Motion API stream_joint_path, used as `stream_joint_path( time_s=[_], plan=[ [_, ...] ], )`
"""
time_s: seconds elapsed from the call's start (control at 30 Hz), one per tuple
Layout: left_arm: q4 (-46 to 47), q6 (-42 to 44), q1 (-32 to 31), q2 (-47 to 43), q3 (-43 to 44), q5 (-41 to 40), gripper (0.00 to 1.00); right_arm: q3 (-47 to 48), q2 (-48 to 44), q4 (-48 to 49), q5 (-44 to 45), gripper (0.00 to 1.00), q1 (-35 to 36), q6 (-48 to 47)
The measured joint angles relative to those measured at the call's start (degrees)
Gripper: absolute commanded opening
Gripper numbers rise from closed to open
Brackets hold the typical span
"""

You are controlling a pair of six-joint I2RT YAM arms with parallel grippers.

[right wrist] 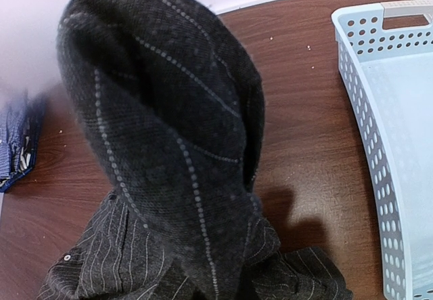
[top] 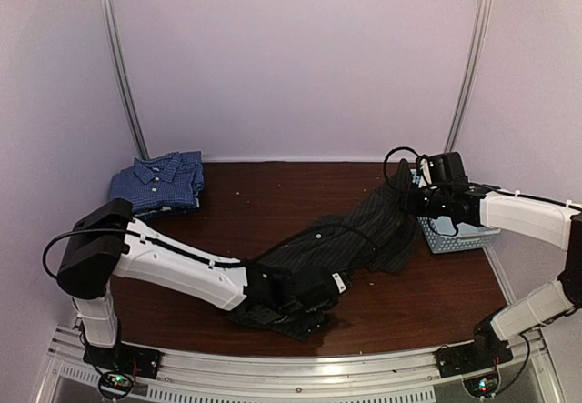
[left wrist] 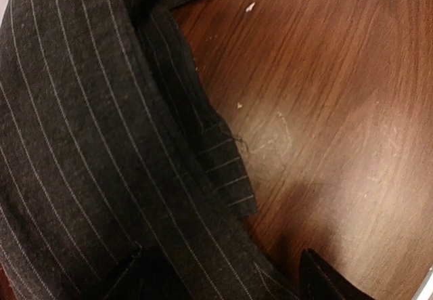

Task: Fold and stack the long sleeve shirts
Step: Pick up the shirt from the center of the board.

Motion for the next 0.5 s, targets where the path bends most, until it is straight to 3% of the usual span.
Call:
stream_joint_path(
  time_s=[0.27,0.43,0.5],
  plan=[
    [-3.41,-2.69,-0.92,-0.55,-3.37,0.39,0.53,0.0,0.22,0.09,-0.96,0.0,-0.76,-0.92],
    [-3.52,-4.46,-1.16,-1.18,-4.5,1.68,0.24,0.0,0.22,0.09,-1.53,0.0,-0.9,-1.31],
    [-3.56,-4.98,-1.16,-1.27,-4.79,1.9,0.07,0.0,0.22,0.09,-1.75,0.0,-0.9,-1.6]
  ],
)
